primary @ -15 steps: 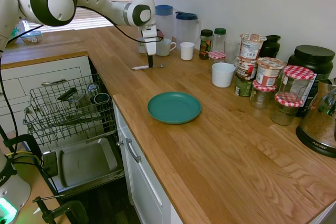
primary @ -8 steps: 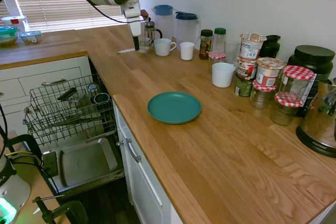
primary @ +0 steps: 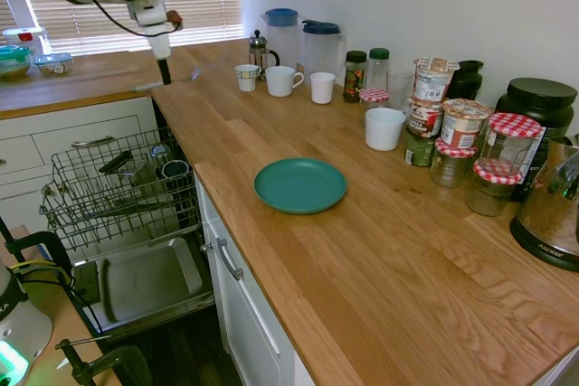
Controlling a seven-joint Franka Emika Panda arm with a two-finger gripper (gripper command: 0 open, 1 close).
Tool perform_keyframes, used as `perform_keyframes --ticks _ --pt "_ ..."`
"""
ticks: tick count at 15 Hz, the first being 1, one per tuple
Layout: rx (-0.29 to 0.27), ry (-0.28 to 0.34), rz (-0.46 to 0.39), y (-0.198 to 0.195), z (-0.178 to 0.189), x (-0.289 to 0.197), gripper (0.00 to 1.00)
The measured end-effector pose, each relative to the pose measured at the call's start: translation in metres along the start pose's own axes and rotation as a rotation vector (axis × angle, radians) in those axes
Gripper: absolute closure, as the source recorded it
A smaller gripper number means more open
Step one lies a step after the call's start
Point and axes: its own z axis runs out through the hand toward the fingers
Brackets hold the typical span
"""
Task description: Put the fork in the dishwasher
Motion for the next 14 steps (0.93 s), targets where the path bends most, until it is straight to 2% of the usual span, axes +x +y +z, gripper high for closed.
perform_keyframes --ticks 2,3,5,11,14 --pt "-0.003 -0.028 -0.018 0.034 0.017 -0.02 1.0" --pt "0.003 -0.045 -0.021 0.065 0.029 -0.019 1.0" --pt "-0.008 -0.057 -0.036 0.086 0.043 -0.017 1.0" --pt "-0.013 -0.047 -0.069 0.118 0.068 -0.061 1.0" --pt "-0.013 -0.027 -0.07 0.127 0.1 -0.087 1.0"
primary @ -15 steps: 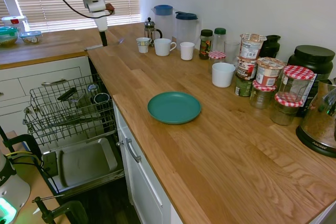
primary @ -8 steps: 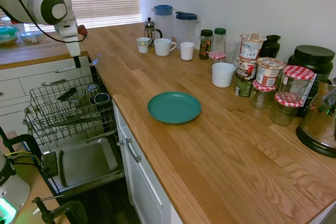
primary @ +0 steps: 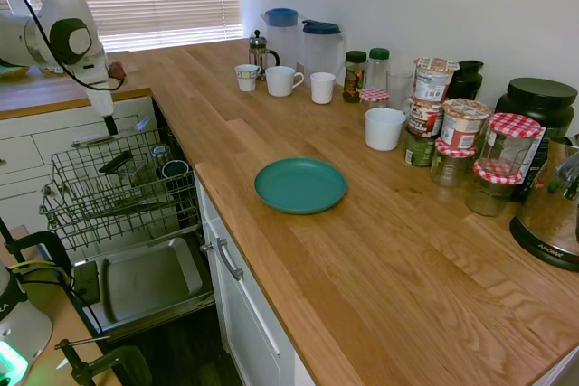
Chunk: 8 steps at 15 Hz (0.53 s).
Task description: Put the fork in the dishwasher
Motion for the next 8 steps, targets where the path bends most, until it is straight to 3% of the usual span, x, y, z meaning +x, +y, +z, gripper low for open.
perform_keyframes --ticks 2,8 --pt "-0.013 0.009 0.01 0.002 0.035 -0.005 1.0" --pt "-0.047 -0.045 0.036 0.014 0.148 -0.016 1.0"
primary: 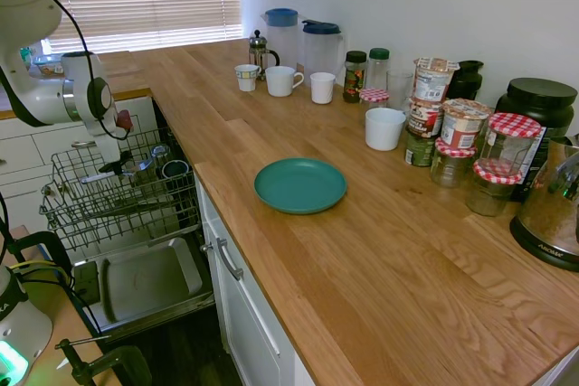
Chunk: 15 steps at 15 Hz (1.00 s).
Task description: Put the fork in the dishwasher
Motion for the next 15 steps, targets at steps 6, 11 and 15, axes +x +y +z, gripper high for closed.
perform_keyframes --ticks 6,11,15 --pt "-0.025 -0.01 0.016 0.002 0.058 -0.018 0.0" --pt "-0.031 0.015 0.035 0.003 0.063 -0.02 0.0" --pt "-0.022 0.021 0.042 0.001 0.062 -0.016 0.0"
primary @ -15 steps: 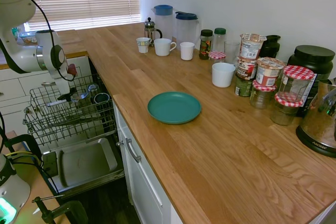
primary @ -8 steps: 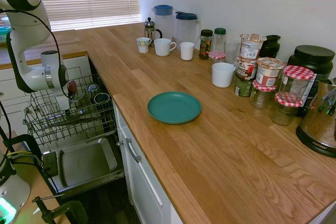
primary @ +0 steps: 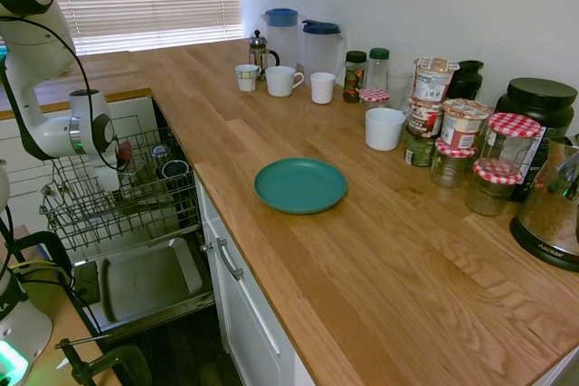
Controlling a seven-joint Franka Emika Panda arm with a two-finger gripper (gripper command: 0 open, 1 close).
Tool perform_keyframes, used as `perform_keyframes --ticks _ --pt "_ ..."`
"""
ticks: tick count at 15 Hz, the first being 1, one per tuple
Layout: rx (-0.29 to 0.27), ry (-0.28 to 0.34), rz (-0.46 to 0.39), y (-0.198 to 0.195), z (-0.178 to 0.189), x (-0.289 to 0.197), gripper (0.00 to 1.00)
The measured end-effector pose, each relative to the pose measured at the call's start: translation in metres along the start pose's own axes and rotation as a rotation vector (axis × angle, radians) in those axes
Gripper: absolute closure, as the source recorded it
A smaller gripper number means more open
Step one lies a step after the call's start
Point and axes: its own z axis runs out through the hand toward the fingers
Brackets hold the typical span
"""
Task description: Put the fork in the dishwasher
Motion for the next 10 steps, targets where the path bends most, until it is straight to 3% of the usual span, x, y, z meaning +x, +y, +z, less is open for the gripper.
perform_keyframes --ticks 4,10 --pt "0.04 0.005 0.003 -0.002 -0.034 0.001 0.0" --pt "0.066 0.048 -0.003 0.012 -0.161 -0.004 0.0"
